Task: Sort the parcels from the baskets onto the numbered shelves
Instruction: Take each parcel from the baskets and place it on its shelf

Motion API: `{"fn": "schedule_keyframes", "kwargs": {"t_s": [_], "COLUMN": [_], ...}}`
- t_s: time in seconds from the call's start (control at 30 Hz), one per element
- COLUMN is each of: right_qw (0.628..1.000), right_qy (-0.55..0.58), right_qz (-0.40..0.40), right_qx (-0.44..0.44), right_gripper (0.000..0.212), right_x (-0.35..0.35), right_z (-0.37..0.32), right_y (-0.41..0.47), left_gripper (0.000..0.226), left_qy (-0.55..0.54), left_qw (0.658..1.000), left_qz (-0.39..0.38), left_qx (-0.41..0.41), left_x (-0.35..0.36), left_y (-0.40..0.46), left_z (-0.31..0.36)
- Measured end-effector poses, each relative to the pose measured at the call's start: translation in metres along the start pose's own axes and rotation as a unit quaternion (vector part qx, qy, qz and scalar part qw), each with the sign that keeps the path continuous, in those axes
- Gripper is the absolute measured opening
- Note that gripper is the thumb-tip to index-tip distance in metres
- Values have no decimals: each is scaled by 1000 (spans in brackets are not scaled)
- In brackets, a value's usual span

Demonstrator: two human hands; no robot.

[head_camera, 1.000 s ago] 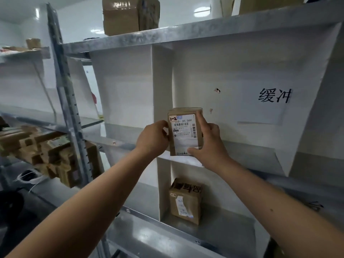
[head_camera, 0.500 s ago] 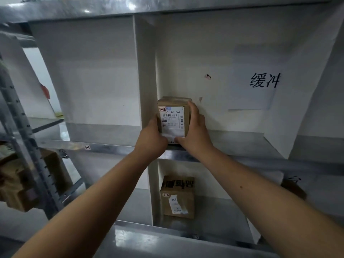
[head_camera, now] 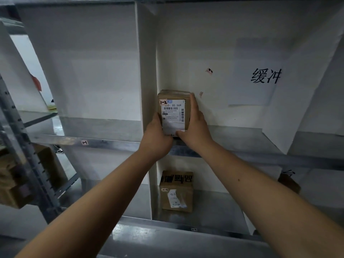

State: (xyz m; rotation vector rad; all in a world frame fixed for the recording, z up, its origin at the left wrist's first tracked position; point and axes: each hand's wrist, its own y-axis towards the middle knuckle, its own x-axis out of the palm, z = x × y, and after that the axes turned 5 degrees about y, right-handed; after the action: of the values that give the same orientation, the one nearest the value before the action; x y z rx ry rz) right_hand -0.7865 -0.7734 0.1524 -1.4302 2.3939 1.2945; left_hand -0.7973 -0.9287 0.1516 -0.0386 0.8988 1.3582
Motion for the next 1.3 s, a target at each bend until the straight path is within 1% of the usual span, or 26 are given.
{"fn": "schedule_keyframes", "kwargs": {"t_s": [0.1,0.17,0.23,0.27,0.37,0.5,0.63,0.87,1.1,1.3], "right_qw": [1000,1000,998,997,992,989,986,958,923,893], "right_qy": [13,-1,-34,-52,-78,-105,-126,-180,-233,-237], "right_qz": [2,-11,-44,-60,-95,-107,-76,-58,-66,-27], "right_qx": [28,29,21,13,8,3,78,217,299,383], "right_gripper": [124,103,81,72,61,58,57,58,59,64], "right_x": [-16,-27,-39,-43,-56,-76,-114,-210,-310,-405], "right_z": [-11,-12,-10,-7,5,24,47,91,132,152], "right_y": [-18,-36,-55,-63,-88,-125,-171,-250,-321,-390], "left_gripper": [72,78,81,81,78,66,55,57,58,58], "left_qy": [15,49,88,105,154,184,188,159,162,152], "left_qw": [1000,998,996,994,986,975,966,941,910,878], "left_qz": [15,16,3,-4,-30,-73,-132,-250,-327,-386], "left_qx": [21,27,26,31,60,104,119,163,196,241], "left_x": [2,2,3,5,16,50,101,203,287,359], "left_y": [-16,-31,-50,-58,-80,-99,-118,-159,-203,-250], "left_z": [-6,-9,-8,-8,-2,6,23,84,163,245]}}
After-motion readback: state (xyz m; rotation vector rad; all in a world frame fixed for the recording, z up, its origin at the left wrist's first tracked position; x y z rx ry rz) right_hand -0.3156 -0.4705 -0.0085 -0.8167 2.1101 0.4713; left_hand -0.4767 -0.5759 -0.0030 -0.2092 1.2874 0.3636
